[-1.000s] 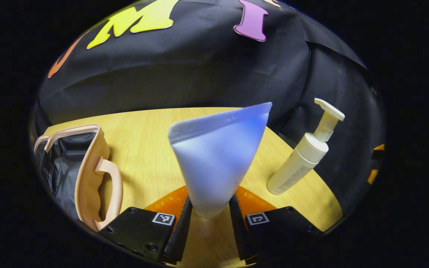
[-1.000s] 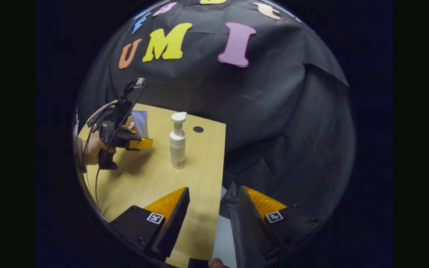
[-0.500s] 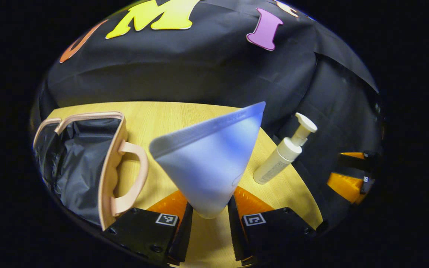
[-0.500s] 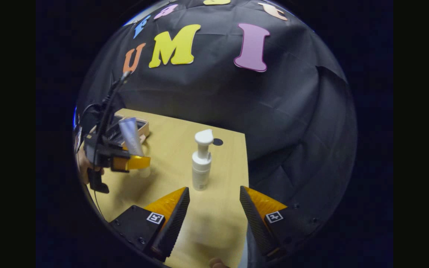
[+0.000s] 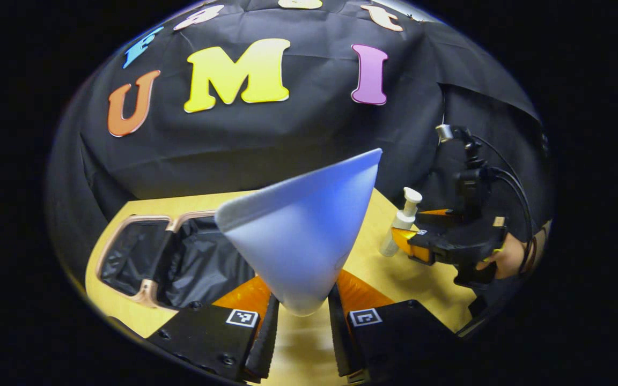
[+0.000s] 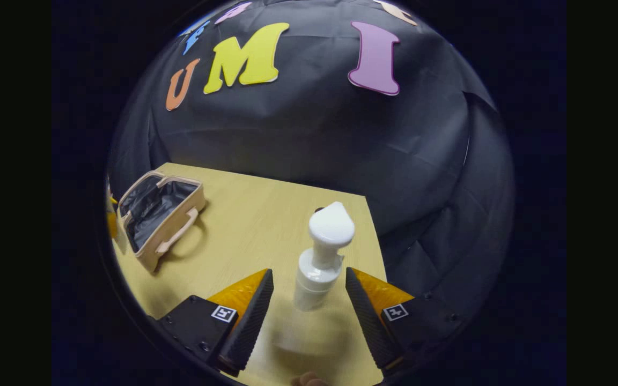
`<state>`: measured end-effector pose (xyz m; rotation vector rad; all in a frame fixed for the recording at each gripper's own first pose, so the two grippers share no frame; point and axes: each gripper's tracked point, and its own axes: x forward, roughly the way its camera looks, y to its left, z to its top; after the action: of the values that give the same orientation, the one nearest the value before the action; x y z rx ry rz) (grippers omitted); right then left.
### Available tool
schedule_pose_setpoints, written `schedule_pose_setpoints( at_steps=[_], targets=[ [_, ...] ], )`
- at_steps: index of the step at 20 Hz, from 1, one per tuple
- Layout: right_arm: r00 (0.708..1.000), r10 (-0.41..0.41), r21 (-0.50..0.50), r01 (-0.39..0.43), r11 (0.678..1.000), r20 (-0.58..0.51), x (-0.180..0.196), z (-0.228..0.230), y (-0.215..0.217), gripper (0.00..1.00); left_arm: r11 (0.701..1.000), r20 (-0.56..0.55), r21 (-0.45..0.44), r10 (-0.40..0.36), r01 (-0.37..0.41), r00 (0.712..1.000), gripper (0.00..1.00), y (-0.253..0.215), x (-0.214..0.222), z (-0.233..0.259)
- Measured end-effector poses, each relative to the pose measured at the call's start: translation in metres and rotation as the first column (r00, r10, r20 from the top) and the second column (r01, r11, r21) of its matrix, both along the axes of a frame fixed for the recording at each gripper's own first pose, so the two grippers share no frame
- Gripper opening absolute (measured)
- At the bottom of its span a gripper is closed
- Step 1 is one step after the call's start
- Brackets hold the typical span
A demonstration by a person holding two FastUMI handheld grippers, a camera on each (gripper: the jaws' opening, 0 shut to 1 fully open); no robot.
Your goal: First open the suitcase, pack the skin care products into it, and then close the suitcase.
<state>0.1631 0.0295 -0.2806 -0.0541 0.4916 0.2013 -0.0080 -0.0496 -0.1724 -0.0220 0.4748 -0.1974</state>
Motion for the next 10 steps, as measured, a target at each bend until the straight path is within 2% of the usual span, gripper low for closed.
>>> schedule_pose_setpoints(
  at_steps=[3,6,10],
  targets=[
    [0.999,-0.037,0.0,0.037,0.999,-0.009,0.019,-0.014,0.003,0.8,0.996,-0.043,-0.04,0.083,-0.085,0.996,0.48,0.031,-0.029,0.008],
    [0.994,-0.097,-0.013,0.097,0.995,-0.055,0.027,-0.033,0.003,0.79,0.986,-0.07,-0.031,0.162,-0.165,0.984,0.48,0.076,-0.05,0.011],
    [0.983,-0.175,-0.01,0.175,0.984,-0.062,0.03,-0.039,-0.004,0.58,0.97,-0.053,-0.009,0.243,-0.244,0.968,0.48,0.128,-0.074,0.029]
  ],
)
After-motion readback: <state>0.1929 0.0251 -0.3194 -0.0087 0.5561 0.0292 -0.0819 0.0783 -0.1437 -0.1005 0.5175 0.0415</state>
